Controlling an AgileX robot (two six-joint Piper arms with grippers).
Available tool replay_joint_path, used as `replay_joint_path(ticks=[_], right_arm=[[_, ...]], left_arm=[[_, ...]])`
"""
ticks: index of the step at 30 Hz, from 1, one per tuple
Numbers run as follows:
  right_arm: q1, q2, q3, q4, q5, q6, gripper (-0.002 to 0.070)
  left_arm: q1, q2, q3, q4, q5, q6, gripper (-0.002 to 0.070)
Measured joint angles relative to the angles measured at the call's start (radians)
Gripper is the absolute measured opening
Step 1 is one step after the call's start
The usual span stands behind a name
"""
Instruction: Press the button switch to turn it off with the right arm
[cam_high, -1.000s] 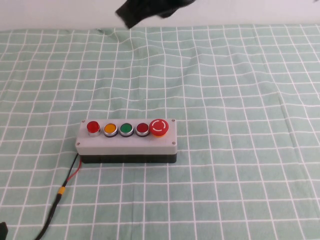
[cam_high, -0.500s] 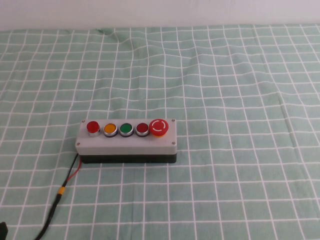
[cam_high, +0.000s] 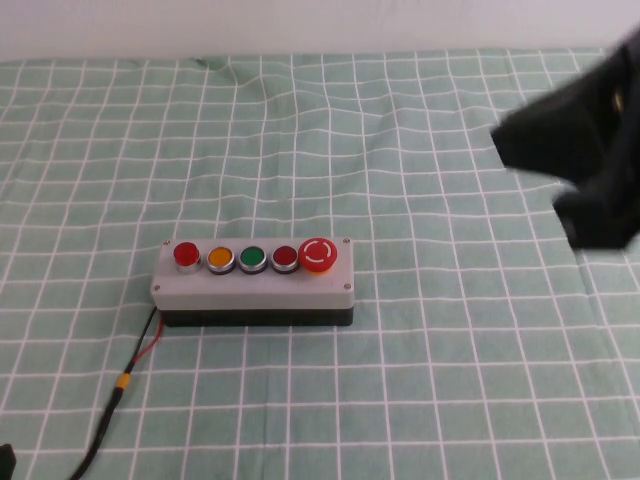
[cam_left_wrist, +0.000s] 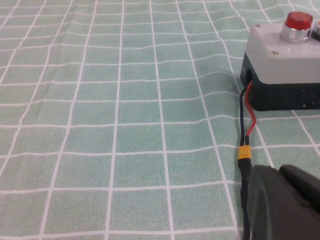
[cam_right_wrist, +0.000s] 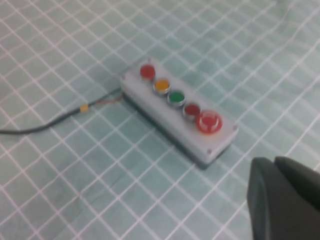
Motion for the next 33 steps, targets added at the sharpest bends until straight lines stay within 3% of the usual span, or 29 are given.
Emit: replay_joint_path(ticks=[7, 13, 21, 33], right_arm=[[0.0, -0.396, 0.604, 0.004, -0.332, 0.045, -0.0016], [0.0, -0.677, 0.92, 0.016, -0.418, 0.061, -0.0016], [0.0, -0.847, 1.028, 0.038, -0.338, 0.094, -0.0016], [0.0, -0.86, 1.042, 0.046, -0.272, 0.095, -0.0016]], left_arm=[[0.0, 0.0, 0.0, 0.0, 0.0, 0.0, -0.0003], [0.0, 0.0, 0.0, 0.0, 0.0, 0.0, -0.0003], [0.0, 0.0, 0.0, 0.0, 0.0, 0.0, -0.0003], [0.0, 0.0, 0.0, 0.0, 0.0, 0.0, -0.0003]])
